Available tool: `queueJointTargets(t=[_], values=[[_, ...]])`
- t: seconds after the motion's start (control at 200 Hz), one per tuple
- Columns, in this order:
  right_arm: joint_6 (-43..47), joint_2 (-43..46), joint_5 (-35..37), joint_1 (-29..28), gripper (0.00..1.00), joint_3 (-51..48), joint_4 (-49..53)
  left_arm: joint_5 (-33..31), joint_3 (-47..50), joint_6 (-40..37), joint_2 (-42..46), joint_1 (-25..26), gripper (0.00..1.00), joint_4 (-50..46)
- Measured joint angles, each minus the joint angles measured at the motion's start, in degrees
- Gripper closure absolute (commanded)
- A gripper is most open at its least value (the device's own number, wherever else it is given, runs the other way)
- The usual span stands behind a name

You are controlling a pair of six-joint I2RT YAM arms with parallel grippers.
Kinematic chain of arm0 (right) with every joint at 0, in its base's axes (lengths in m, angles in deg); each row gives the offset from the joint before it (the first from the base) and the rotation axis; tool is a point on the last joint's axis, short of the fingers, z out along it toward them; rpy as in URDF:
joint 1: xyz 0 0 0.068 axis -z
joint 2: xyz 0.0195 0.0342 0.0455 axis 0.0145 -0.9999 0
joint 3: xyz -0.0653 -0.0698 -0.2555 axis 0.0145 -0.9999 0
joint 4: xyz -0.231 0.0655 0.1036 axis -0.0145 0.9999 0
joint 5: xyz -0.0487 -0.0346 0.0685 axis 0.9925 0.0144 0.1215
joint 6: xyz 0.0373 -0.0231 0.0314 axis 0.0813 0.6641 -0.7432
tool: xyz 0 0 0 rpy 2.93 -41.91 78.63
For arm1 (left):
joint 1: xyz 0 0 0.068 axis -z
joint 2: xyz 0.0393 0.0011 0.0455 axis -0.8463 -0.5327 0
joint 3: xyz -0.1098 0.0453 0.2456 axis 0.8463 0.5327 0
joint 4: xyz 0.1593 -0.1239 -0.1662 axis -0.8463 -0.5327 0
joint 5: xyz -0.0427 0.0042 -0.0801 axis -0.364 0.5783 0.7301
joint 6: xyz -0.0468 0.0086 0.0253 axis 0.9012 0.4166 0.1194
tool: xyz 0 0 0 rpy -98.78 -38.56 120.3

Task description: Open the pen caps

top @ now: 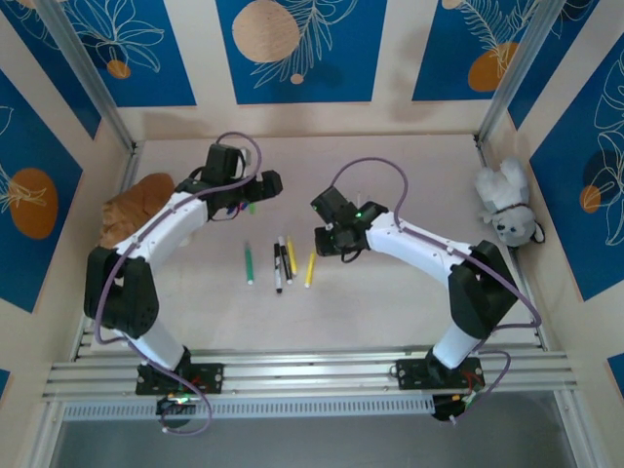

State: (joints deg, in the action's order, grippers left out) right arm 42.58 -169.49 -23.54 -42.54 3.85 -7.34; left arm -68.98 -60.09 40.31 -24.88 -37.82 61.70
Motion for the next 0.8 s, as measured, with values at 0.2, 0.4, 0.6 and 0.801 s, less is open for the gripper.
queueJointTargets(t=[0.2,0.4,0.6,0.801], values=[[-2.78,0.00,-0.22,-2.56,0.64,-4.13,-1.33,2.08,7.28,0.59,5.81,4.00,0.00,-1.05],[-4.44,-0.15,-0.79,-2.95,0.68,-4.68,-3.17,1.86,11.32,0.68,14.69,6.99,0.00,1.16],[-5.40,-3.65,-1.79,-3.69,0.68,-4.04,-4.02,1.88,15.28,0.87,15.93,7.58,0.01,2.23],[-5.73,-8.02,-2.43,-4.72,0.65,-1.62,-3.76,1.75,16.11,0.87,15.93,8.02,0.02,2.32]])
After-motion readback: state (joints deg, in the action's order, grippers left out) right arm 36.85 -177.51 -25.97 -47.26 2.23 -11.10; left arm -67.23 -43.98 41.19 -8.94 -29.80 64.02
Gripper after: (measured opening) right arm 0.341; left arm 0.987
